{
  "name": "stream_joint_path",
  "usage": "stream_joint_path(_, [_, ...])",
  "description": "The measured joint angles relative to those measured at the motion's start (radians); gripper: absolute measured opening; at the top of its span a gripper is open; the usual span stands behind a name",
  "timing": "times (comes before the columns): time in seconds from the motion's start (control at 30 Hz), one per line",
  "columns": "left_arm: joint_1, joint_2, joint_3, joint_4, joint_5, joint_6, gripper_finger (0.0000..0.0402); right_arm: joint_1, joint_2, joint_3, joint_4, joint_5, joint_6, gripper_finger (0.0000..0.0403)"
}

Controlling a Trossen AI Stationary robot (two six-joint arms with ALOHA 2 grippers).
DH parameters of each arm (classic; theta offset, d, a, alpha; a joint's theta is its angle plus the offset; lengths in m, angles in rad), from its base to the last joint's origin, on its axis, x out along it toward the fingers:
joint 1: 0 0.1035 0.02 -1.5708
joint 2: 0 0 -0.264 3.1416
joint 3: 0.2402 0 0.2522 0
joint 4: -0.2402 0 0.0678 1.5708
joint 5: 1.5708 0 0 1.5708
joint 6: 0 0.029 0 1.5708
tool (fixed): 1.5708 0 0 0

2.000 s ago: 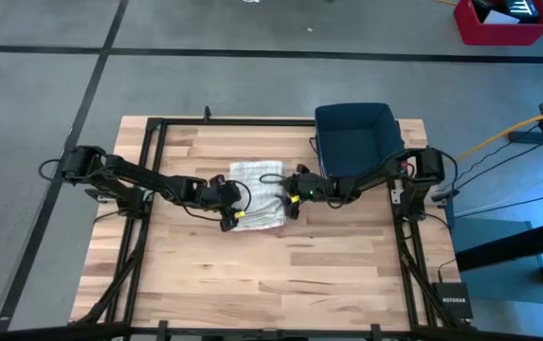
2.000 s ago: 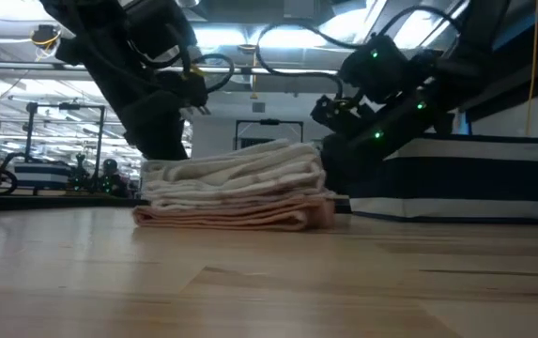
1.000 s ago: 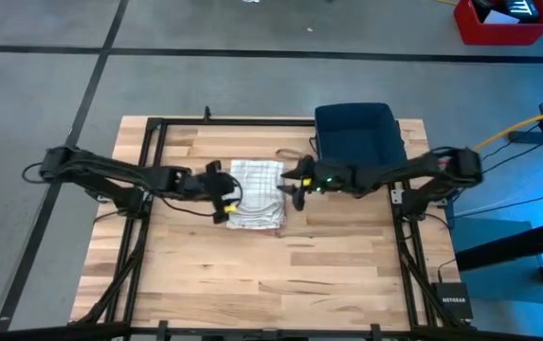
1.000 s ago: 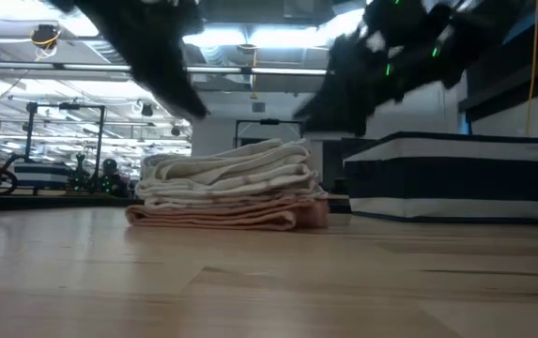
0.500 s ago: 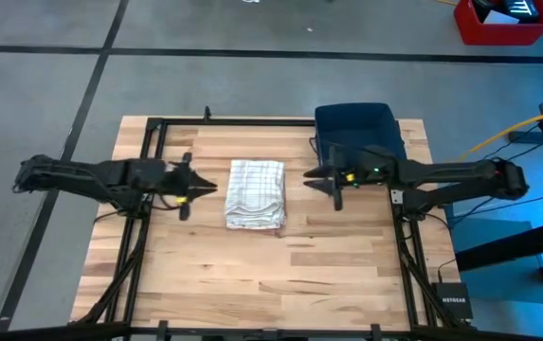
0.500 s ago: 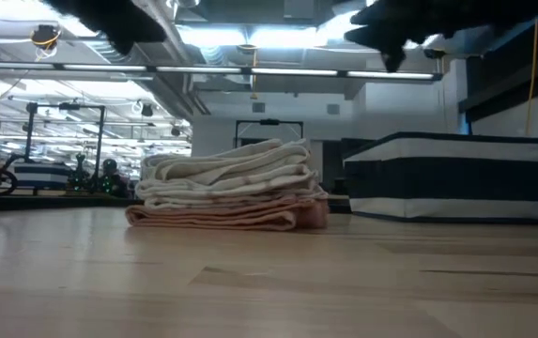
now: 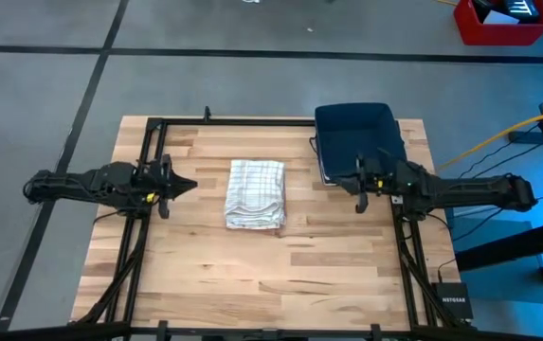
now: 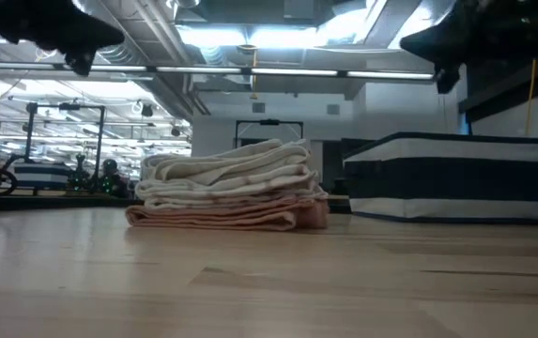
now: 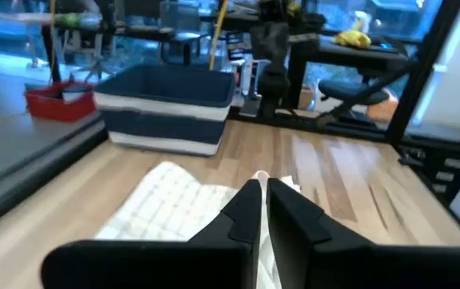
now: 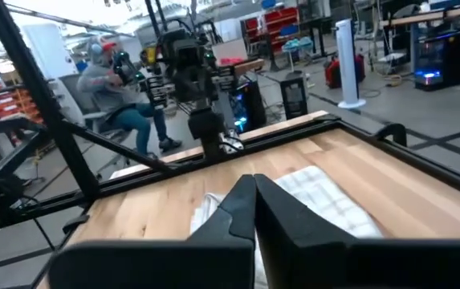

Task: Fold towel
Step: Return to Home Position

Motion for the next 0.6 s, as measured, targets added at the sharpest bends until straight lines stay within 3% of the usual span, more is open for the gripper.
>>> stream_joint_path(0.2, [-0.002, -0.081, -0.079, -0.007, -0.027, -0.021, 0.0017, 0.072, -0.096, -0.104, 0.031, 0.114, -0.003, 0.0011])
stream_joint_path(0.6, [-0.001, -0.228, -0.167, 0.005, -0.023, -0.003, 0.0017, 0.126, -0.333, -0.270, 0.026, 0.119, -0.003, 0.0003])
